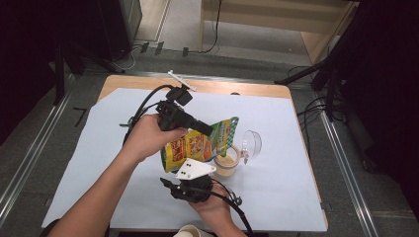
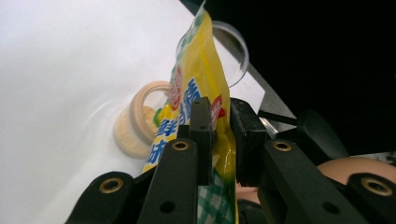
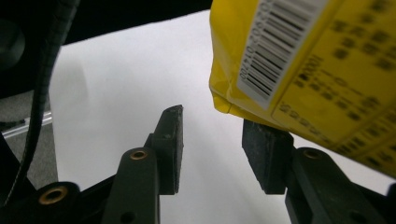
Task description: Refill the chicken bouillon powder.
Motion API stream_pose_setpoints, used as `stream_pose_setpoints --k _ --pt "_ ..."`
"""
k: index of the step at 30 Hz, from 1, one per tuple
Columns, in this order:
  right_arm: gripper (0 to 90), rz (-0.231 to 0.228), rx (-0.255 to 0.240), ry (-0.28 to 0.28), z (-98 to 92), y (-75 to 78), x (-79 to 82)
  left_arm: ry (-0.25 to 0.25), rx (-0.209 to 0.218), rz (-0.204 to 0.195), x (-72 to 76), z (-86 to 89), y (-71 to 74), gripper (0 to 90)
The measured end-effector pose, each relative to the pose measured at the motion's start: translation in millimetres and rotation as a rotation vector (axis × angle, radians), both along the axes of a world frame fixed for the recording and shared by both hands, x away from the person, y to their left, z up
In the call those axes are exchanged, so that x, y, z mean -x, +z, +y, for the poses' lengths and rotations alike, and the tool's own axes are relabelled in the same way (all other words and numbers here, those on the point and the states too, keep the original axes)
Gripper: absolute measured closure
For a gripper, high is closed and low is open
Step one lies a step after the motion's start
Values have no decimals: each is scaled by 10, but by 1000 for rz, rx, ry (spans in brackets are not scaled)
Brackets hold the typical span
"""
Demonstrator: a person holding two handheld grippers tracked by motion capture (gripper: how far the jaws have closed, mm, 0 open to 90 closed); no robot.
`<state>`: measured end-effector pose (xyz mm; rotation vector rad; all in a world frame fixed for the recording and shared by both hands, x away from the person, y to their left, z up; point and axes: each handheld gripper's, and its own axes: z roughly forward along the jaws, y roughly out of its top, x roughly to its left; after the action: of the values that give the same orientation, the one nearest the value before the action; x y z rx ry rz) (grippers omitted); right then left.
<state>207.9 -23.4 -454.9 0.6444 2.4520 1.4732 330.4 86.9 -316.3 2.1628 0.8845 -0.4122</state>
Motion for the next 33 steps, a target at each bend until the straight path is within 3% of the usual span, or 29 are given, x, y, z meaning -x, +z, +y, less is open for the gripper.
stream_pose_setpoints --k 3,7,11,33 --pt "604 13 12 -1 5 -48 -10 -13 -23 0 23 0 -39 816" --pt "633 1 -5 7 -12 -62 -17 -8 -15 -4 23 19 -77 821" --pt "632 -10 18 8 -10 -97 -35 -14 -14 -15 36 31 -95 822" --pt "630 -2 18 11 -13 -93 -29 -47 -56 -47 -8 -58 -141 825"
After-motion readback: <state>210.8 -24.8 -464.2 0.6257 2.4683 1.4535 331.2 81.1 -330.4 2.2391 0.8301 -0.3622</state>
